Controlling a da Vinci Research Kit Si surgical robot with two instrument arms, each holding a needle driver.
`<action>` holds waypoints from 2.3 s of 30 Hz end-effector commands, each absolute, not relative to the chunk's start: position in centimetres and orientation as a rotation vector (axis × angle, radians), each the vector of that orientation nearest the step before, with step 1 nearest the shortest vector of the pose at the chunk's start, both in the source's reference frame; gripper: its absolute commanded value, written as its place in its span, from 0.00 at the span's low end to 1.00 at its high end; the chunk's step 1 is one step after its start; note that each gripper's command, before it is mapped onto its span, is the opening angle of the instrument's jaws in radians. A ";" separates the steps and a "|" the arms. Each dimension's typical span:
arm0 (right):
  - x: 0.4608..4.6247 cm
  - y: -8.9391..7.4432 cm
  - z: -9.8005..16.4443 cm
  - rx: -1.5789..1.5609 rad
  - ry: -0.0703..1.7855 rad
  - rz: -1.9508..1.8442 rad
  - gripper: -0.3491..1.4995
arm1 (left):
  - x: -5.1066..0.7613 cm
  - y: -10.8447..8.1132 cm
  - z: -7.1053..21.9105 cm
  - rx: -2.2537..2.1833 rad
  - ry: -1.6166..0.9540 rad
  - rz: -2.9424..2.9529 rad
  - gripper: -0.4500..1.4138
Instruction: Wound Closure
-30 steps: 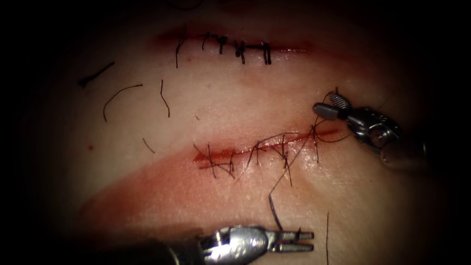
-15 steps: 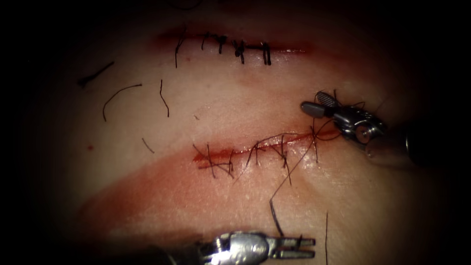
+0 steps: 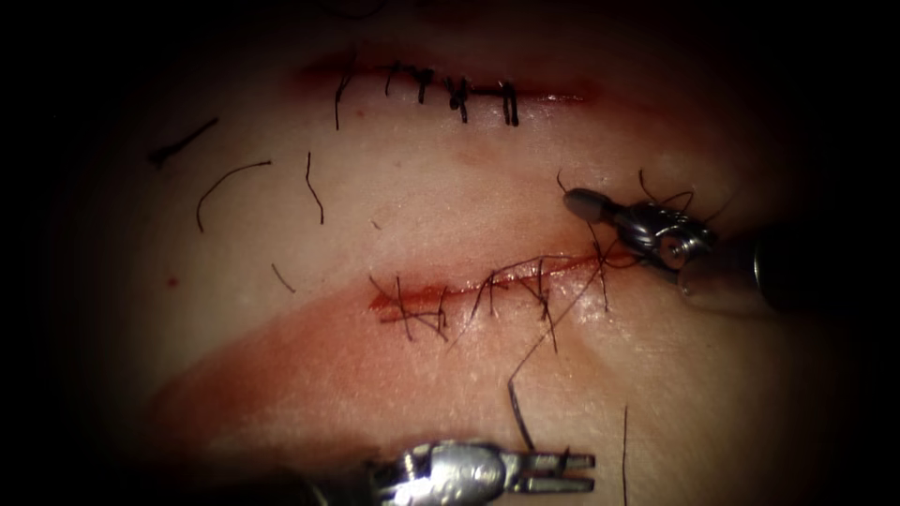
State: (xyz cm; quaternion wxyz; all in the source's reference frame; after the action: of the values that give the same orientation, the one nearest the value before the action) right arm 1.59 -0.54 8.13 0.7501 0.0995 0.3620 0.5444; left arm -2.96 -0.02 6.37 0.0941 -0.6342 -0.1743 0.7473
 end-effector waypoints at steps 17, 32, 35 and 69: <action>1.47 -1.2 7.4 0.162 0.877 1.050 0.00 | -2.51 1.7 6.8 -1.735 -0.417 2.131 0.00; 1.44 -1.5 7.3 0.149 0.906 1.012 0.00 | -2.34 3.2 7.4 -1.653 -0.336 2.087 0.00; 1.40 -1.6 7.3 0.152 0.912 1.003 0.00 | -2.33 3.4 7.4 -1.647 -0.316 2.090 0.00; 1.29 -1.9 7.1 0.236 1.014 0.753 0.00 | -2.24 4.7 7.6 -1.631 -0.223 2.094 0.00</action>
State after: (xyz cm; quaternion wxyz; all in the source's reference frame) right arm 1.23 -1.81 7.08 0.8011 0.1076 0.4742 0.3491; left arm -2.19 4.68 7.51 0.2372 -0.5944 -0.0803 0.7642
